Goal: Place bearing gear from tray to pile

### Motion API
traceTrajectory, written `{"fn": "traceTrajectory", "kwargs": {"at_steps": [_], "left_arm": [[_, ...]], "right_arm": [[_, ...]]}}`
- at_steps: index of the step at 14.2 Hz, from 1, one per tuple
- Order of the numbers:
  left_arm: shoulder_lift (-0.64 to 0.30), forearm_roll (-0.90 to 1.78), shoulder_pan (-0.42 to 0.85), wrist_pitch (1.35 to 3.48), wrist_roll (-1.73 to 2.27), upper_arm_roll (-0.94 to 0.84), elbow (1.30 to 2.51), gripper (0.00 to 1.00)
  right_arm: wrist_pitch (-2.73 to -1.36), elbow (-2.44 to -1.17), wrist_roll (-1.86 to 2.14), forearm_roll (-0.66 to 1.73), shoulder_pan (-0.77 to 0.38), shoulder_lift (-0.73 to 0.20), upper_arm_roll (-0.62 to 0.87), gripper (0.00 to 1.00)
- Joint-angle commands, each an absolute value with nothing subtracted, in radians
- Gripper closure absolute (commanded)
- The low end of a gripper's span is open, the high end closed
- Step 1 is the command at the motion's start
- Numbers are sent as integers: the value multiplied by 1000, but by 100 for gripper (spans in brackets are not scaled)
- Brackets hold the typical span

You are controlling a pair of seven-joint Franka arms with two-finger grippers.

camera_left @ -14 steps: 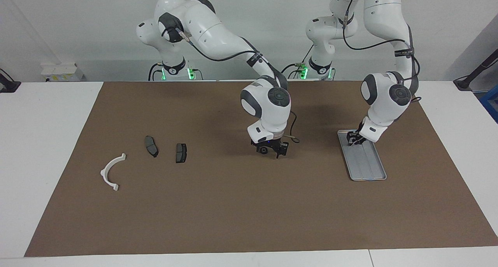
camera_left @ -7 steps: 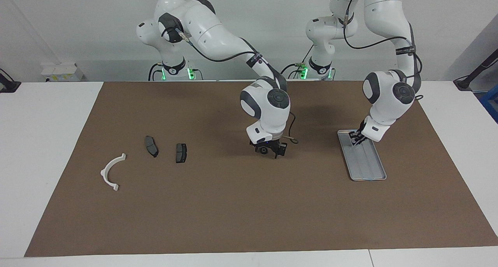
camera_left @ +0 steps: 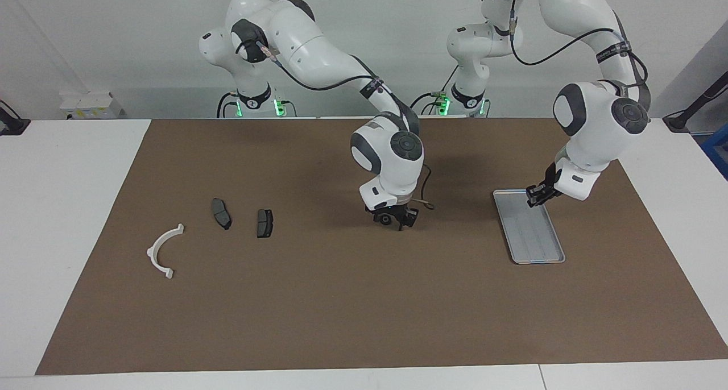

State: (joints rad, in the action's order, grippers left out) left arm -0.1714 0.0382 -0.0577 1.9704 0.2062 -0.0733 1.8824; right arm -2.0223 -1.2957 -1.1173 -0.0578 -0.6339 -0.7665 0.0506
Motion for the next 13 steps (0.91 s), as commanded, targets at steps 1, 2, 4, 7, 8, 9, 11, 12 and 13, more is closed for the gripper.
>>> {"fn": "traceTrajectory", "kwargs": {"at_steps": [1,2,4,7,8,9,11,12,13], "left_arm": [[-161,54,-48,1945,256,-72,1876,100],[-161,54,-41,1944,258,-71,1878,100],[-161,52,-40,1944,270,-72,1878,100],[-161,54,-31,1942,285,-71,1876,100],[-161,52,-29,1942,285,-71,1876,100],[-160,54,-28,1941,285,-71,1876,100],[-160,54,-29,1933,287,-71,1868,100],[-160,54,-28,1930,304,-72,1867,100],[-160,52,-28,1930,314,-74,1865,100]], "right_arm": [[-2013,-1305,-1124,-38,-627,-761,57,30],[-2013,-1308,-1123,-38,-626,-761,57,35],[-2016,-1321,-1114,-38,-624,-758,57,44],[-2016,-1322,-1088,-38,-620,-758,57,74],[-2017,-1322,-1078,-37,-615,-758,57,92],[-2017,-1324,-1074,-37,-612,-758,57,100],[-2020,-1322,-1054,-35,-607,-758,57,100],[-2023,-1322,-1046,-23,-604,-758,58,100],[-2022,-1322,-1037,-9,-603,-758,58,100]]}}
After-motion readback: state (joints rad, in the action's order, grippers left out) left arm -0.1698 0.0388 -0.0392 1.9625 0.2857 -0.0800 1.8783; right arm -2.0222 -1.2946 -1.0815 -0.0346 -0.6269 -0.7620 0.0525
